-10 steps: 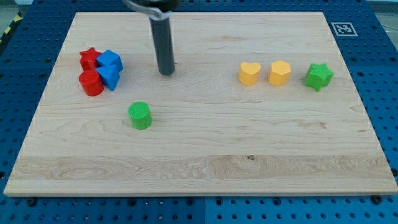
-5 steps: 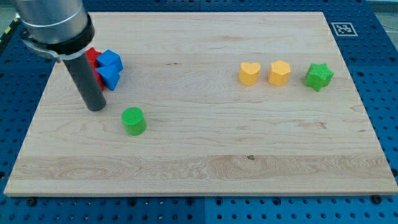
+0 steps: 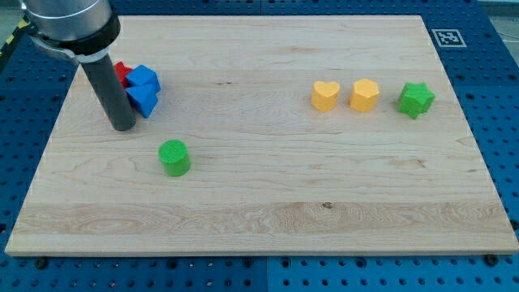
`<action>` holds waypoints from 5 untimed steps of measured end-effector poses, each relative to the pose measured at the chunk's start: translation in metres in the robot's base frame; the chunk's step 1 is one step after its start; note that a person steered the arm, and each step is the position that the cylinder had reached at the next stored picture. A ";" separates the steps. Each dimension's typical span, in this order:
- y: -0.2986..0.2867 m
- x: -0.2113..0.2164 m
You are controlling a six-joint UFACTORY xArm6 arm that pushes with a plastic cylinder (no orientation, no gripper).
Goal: Push the red circle into the red star
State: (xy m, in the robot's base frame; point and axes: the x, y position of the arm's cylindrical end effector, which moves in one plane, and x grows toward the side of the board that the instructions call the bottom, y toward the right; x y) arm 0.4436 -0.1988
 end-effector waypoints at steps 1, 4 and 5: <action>0.000 0.000; 0.000 -0.012; 0.000 -0.007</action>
